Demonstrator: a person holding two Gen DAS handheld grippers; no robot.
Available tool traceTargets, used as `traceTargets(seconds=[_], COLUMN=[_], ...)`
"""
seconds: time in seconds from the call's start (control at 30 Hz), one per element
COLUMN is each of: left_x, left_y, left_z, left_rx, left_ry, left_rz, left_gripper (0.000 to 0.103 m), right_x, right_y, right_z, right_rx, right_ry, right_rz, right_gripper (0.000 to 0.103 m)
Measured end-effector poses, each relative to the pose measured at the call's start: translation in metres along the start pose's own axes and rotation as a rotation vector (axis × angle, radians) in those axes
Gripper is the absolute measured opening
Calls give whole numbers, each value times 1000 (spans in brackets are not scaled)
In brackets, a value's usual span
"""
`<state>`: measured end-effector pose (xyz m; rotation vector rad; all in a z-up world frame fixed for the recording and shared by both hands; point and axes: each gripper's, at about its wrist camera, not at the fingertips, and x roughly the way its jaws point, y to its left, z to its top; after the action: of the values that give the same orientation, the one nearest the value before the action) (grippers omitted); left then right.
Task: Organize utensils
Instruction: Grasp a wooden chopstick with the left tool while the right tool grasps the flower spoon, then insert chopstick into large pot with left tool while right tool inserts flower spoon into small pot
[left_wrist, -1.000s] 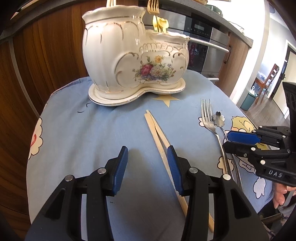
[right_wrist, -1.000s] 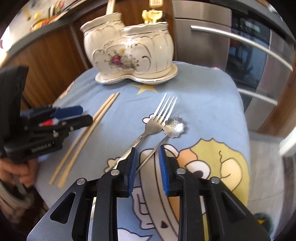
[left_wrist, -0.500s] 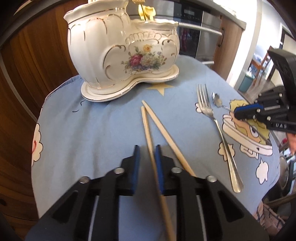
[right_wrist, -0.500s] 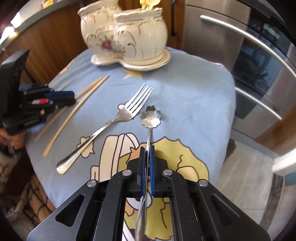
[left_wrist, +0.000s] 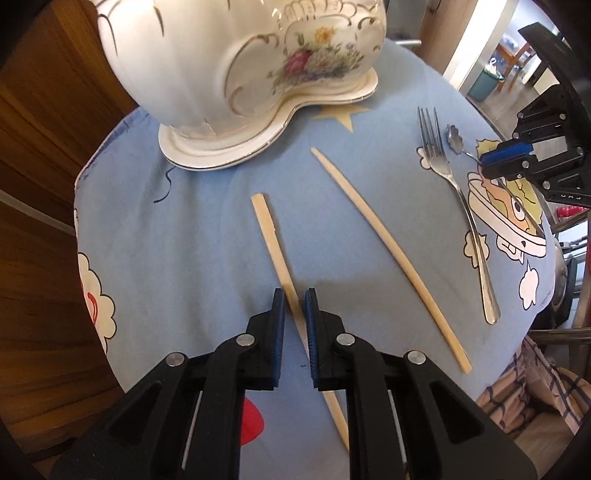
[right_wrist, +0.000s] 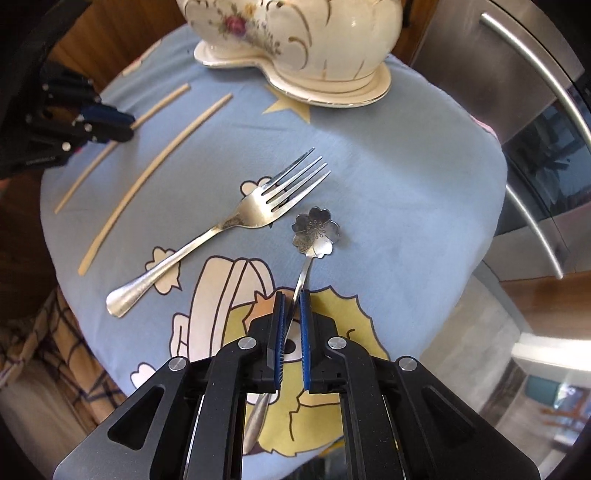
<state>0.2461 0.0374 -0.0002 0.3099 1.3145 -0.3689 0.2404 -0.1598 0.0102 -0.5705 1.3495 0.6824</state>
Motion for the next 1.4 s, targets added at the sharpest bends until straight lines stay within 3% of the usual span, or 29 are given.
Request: traceTargets(seconds=[0.13, 0.3, 0.6, 0.77, 1.07, 1.4], left_x=[1, 0, -21, -53, -109, -155], left_y=[-5, -10, -13, 4, 30, 40], left_z=[0, -1, -31, -46, -62, -36], left_rx=[27, 29, -23, -111, -248, -308], left_ry=[20, -5, -170, -299, -535, -763], left_rz=[22, 30, 48, 34, 20, 2], left_gripper=[11, 9, 6, 6, 6, 6], right_x=[1, 0, -14, -38, -88, -117], right_y=[10, 17, 7, 0, -18, -35], right_z=[7, 1, -5, -2, -15, -11], right_rx=[-24, -25, 28, 74, 215, 319], right_ry=[26, -18, -120, -236, -538, -752], right_rz=[-55, -76, -21, 0, 76, 159], right_gripper=[10, 8, 4, 4, 4, 4])
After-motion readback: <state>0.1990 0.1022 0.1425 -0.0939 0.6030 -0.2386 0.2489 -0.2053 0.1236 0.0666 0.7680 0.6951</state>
